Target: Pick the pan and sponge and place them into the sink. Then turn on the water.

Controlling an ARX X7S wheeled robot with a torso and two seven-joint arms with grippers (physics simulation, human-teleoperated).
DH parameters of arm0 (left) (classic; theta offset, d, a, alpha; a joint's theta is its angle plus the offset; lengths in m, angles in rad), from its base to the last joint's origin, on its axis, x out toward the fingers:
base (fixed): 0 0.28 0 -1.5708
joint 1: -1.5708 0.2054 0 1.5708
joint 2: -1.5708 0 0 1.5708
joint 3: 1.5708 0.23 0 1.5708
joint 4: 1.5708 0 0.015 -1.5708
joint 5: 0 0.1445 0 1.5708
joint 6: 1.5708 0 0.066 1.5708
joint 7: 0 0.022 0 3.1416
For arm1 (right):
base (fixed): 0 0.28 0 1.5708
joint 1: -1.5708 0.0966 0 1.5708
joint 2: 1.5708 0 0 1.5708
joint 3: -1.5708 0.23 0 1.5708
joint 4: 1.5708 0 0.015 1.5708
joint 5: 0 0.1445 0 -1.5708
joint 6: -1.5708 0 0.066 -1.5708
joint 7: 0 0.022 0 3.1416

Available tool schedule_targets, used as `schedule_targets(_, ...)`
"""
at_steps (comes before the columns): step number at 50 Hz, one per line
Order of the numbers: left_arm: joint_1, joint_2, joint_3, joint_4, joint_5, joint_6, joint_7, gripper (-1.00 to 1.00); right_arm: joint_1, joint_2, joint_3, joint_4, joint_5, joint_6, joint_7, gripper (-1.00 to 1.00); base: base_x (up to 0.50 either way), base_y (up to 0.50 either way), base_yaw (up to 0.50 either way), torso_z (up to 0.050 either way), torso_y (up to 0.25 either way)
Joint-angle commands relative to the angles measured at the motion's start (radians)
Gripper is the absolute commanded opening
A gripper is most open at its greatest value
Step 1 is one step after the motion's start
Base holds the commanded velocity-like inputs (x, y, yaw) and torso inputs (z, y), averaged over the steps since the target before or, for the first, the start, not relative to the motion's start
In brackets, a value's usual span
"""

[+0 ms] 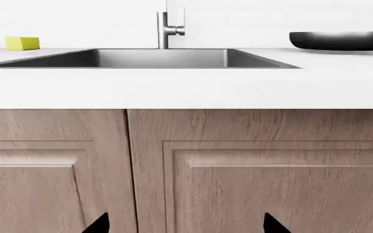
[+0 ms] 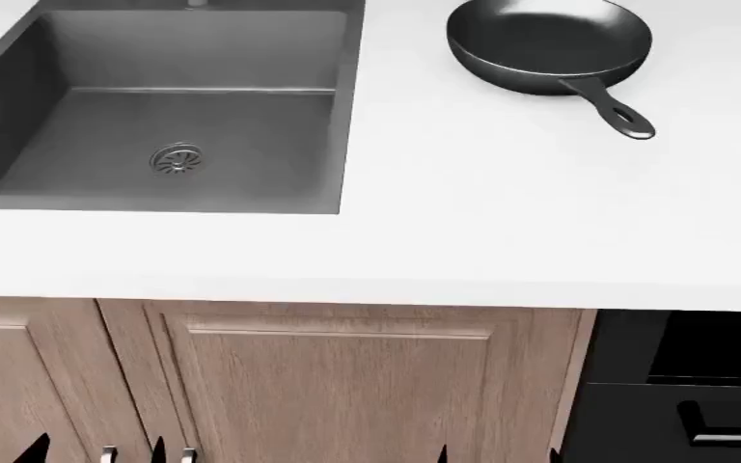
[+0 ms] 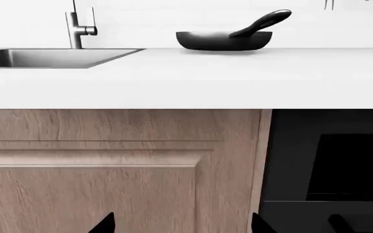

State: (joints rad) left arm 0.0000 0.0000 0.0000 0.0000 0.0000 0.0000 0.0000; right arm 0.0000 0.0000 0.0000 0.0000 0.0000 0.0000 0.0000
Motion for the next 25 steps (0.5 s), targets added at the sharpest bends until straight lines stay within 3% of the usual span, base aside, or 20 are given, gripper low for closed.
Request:
schedule_targets(1,0.002,-0.017,0.020,0.001,-0.012,0.003,-0.018,1.00,-0.001,0.017,-0.022,0.000,0.023,-0.011,0.008,1.00,0.00,0.00,0.00,0.000,0.000)
schedule_targets(25,-0.017,-0.068,0.088,-0.013,-0.032,-0.020,-0.094,1.00,-0.006,0.068,-0.083,-0.008,0.064,-0.021,0.071,1.00,0.00,0.00,0.00,0.000,0.000)
